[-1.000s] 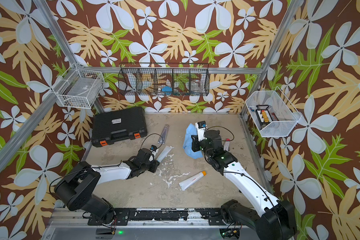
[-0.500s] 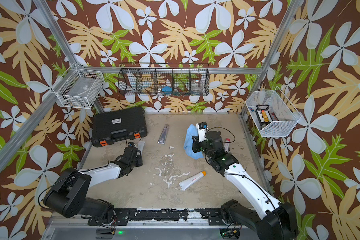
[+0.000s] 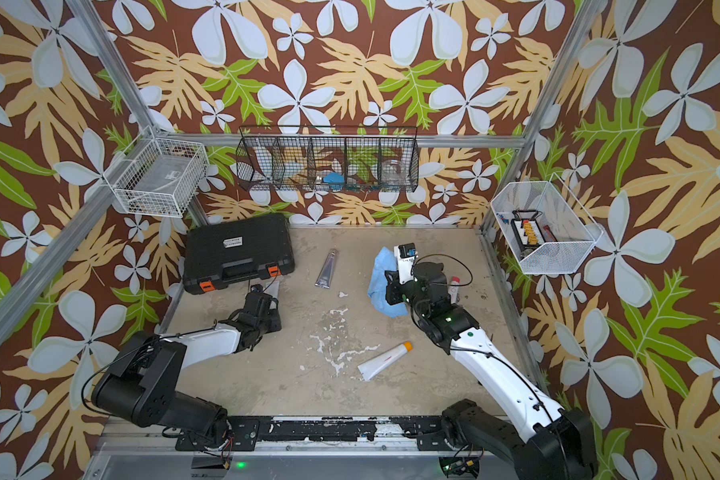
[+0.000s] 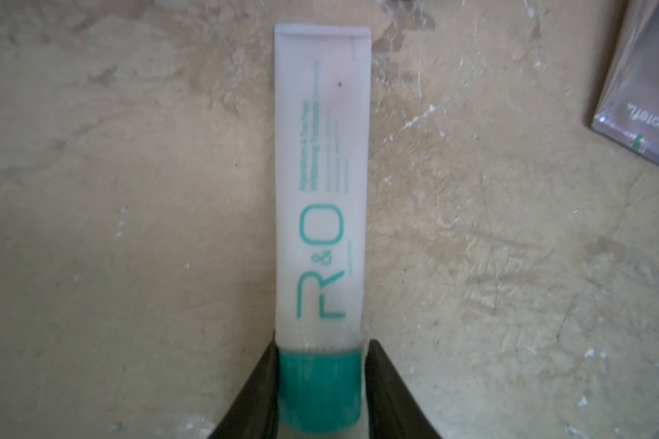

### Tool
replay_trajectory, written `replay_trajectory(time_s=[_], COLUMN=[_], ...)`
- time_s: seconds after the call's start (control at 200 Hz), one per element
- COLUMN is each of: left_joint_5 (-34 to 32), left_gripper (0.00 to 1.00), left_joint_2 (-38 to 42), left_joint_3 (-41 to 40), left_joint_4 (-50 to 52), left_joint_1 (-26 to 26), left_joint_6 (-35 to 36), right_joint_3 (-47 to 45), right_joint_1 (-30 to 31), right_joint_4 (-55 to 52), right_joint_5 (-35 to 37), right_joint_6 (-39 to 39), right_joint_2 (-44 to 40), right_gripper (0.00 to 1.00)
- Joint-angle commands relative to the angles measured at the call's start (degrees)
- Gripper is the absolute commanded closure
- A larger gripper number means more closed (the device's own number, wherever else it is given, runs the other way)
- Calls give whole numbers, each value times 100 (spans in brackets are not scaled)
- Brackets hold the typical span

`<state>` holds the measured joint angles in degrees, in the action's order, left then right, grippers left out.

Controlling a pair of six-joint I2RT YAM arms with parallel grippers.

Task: Wipe the surface of the toothpaste tube
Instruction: Move the toothpaste to the center of the board.

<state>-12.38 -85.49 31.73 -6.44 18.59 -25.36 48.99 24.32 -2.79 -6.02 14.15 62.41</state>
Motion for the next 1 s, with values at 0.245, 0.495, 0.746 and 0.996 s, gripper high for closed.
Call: replay_trajectory(time_s=[0.245, 0.495, 0.746, 0.996], left_joint_5=[-192, -203, 296, 366], left_gripper=[38, 38, 36, 34], left_joint_2=[1409, 1004, -880, -2639], left_joint_3=[-92, 1114, 3128, 4879], left_joint_4=[340, 327, 436, 837], left_joint_1=[2, 830, 989, 980], left_joint_6=[21, 626, 1076, 1395], right_joint_3=[58, -197, -372, -576], right_joint_1=[-15, -234, -501, -506], right_joint_4=[-120, -27, 68, 252], right_joint_5=[-145, -359, -851, -1265], right_joint_6=[-7, 37, 164, 307], right_joint_2=[-280, -157, 236, 545], right_gripper=[100, 100, 100, 100])
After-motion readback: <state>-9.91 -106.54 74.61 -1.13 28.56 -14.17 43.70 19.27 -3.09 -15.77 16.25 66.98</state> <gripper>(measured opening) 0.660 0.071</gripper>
